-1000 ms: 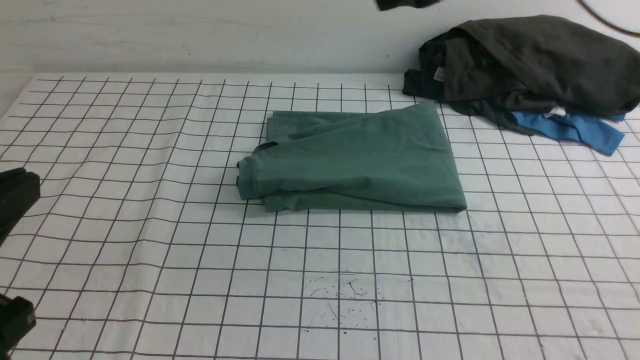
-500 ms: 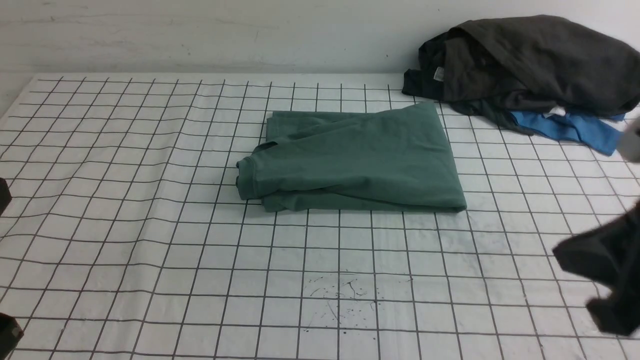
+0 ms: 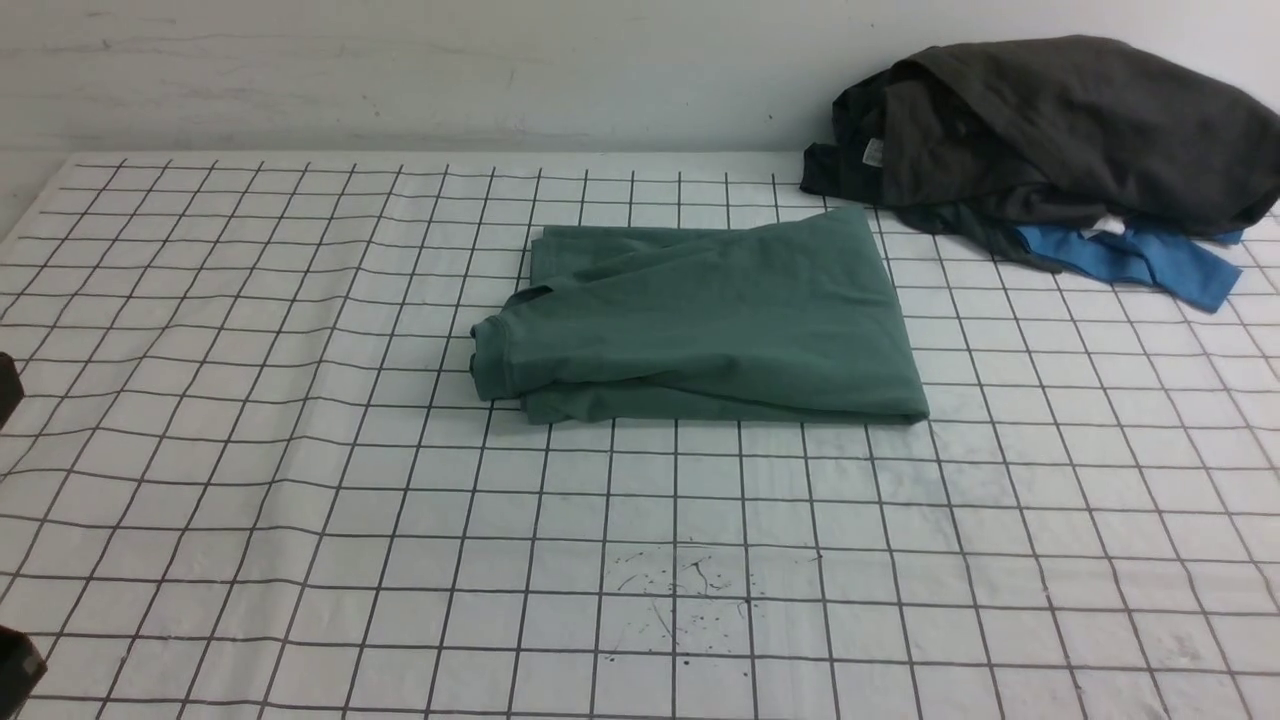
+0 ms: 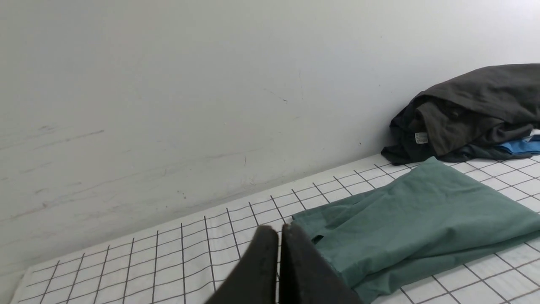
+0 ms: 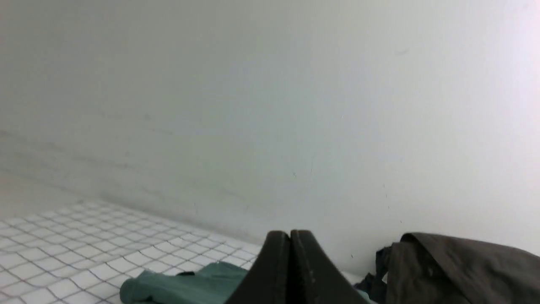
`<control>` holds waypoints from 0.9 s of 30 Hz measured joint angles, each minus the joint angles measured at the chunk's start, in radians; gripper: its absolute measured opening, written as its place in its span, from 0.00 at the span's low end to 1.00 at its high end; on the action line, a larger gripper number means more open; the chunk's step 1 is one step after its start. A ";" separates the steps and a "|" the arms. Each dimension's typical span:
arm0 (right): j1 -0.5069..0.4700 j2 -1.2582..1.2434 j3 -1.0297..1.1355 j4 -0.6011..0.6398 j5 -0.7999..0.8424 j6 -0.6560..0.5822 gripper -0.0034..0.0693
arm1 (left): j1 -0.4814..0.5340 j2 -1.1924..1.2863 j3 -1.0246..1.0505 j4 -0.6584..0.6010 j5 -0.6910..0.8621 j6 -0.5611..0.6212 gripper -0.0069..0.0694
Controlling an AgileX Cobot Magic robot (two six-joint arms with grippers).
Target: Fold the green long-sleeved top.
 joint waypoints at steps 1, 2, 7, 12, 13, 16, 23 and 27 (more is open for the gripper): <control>0.000 0.003 0.013 0.001 -0.007 0.000 0.03 | 0.000 0.000 0.000 0.000 0.000 0.000 0.08; 0.000 0.021 0.057 0.001 -0.047 0.000 0.03 | 0.000 0.000 0.001 0.000 0.000 0.000 0.08; 0.000 0.082 0.097 0.001 -0.037 0.000 0.03 | 0.000 0.001 0.007 -0.001 0.006 0.000 0.08; -0.010 0.090 0.097 0.001 0.071 0.000 0.03 | 0.000 0.001 0.007 -0.001 0.024 0.000 0.08; -0.024 0.071 0.097 0.001 0.100 0.001 0.03 | 0.000 0.001 0.007 -0.001 0.024 0.000 0.08; -0.103 0.009 0.097 0.001 0.140 0.001 0.03 | 0.000 0.001 0.007 -0.001 0.029 0.000 0.08; -0.384 -0.005 0.097 0.001 0.172 0.002 0.03 | 0.000 0.001 0.007 -0.001 0.042 0.000 0.08; -0.478 -0.005 0.097 -0.025 0.187 0.029 0.03 | 0.000 0.001 0.007 -0.001 0.044 0.000 0.08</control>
